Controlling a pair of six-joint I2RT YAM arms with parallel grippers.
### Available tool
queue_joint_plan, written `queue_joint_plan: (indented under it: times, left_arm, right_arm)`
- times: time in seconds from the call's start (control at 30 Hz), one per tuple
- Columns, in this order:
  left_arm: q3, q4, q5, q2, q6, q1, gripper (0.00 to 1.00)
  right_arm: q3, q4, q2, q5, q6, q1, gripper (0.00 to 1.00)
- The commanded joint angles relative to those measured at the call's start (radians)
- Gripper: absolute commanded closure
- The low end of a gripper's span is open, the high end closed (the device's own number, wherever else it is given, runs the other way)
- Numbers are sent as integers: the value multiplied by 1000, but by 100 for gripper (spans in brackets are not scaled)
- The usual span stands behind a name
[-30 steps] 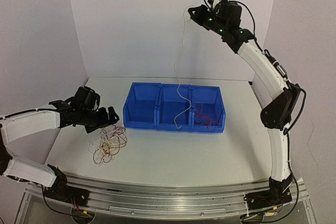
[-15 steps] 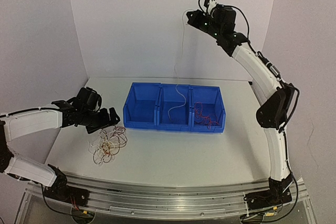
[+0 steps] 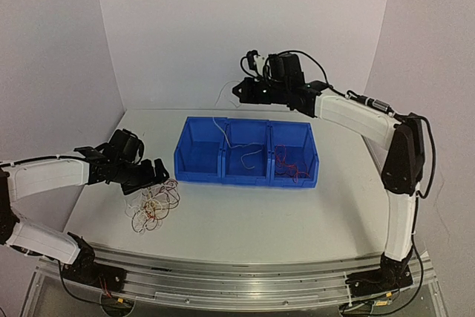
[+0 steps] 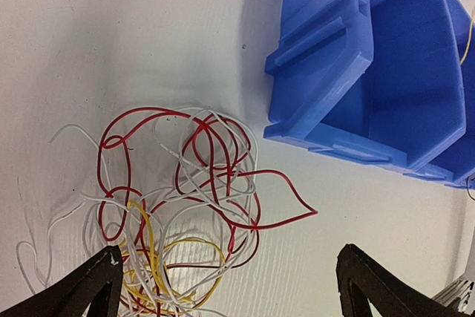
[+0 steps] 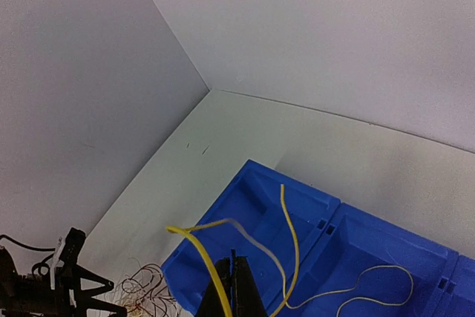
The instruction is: Untangle the cables
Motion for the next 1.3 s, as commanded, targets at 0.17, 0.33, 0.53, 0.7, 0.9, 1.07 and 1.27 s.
queue_joint_plan:
  times: [0.17,0.33,0.53,0.7,0.9,1.07,1.27]
  left_arm:
    - [-20,29,14,-18,-17,-5,0]
    - [-10,13,12,-13,-12,-4,0]
    - [-9,1,9,-11,-13,-5,0]
    - [-11,-13,9,-13,-12,-5,0]
    - [-6,-13,12,1,-16,-5,0]
    - [2,-17,15,14,-18,-5,0]
    - [6,-19,18,24,-21,-5,0]
  right_arm:
    - [-219,40,-202,197,64,-13,100]
    - [-244,-3,-187,298,114,-10,100]
    - [-207,-83,-124,365,154,2,100]
    - [-166,-153,-72,419,190,20,100]
    - [-111,-233,-3,507,226,64,100]
    - [-58,-282,70,518,261,72,100]
    - [-10,-331,151,564,275,72,100]
